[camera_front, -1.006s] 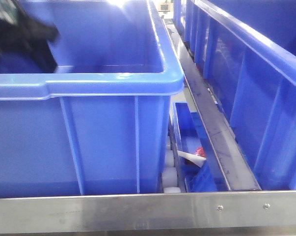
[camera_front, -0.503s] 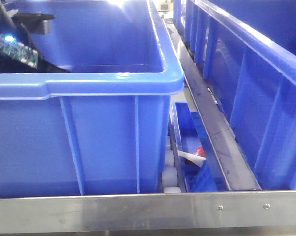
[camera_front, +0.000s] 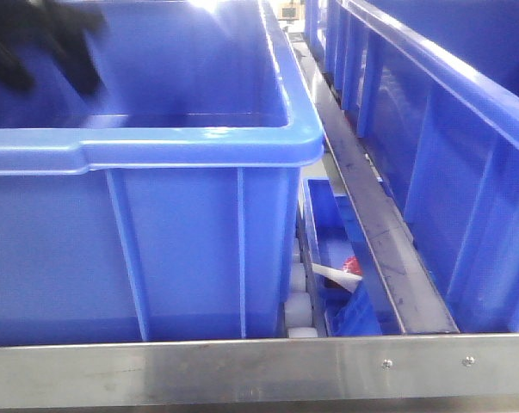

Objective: Pick and sort blue part to right shelf
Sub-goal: 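Open the left gripper to release the bottle and withdraw, then lower the right gripper's bottle into the blue bin and open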

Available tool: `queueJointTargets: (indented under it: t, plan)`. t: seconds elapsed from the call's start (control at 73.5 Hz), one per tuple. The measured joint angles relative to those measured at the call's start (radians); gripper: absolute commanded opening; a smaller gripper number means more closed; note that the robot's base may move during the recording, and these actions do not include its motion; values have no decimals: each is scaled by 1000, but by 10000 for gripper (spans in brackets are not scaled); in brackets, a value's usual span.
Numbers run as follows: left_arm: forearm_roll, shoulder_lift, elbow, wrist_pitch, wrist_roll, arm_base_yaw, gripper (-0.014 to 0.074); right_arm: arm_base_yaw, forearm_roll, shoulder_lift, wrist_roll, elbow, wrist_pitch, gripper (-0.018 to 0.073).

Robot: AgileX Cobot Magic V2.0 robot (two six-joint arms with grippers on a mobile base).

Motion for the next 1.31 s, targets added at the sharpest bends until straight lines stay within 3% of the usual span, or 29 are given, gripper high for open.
queueJointTargets:
  t: [0.19, 0.394, 0.558, 0.734, 0.898, 1.061, 1.306]
  plan:
    - [-2, -278, 154, -41, 0, -7, 131, 0, 2, 158, 19, -11, 6, 287]
    - [-2, -531, 295, -74, 0, -7, 129, 0, 49, 450, 54, -113, 34, 287]
    - [9, -713, 411, -139, 0, -7, 129, 0, 139, 717, 57, -261, 96, 287]
    - [17, -906, 516, -178, 0, -7, 129, -7, 170, 976, 58, -431, 184, 288]
    - [31, -1077, 570, -179, 0, -7, 129, -104, 192, 1159, 15, -560, 251, 288]
    - [42, -1201, 575, -141, 0, -7, 129, -249, 256, 1278, -114, -613, 272, 288]
    - [49, -1284, 575, -74, 0, -7, 129, -389, 276, 1418, -242, -624, 156, 288]
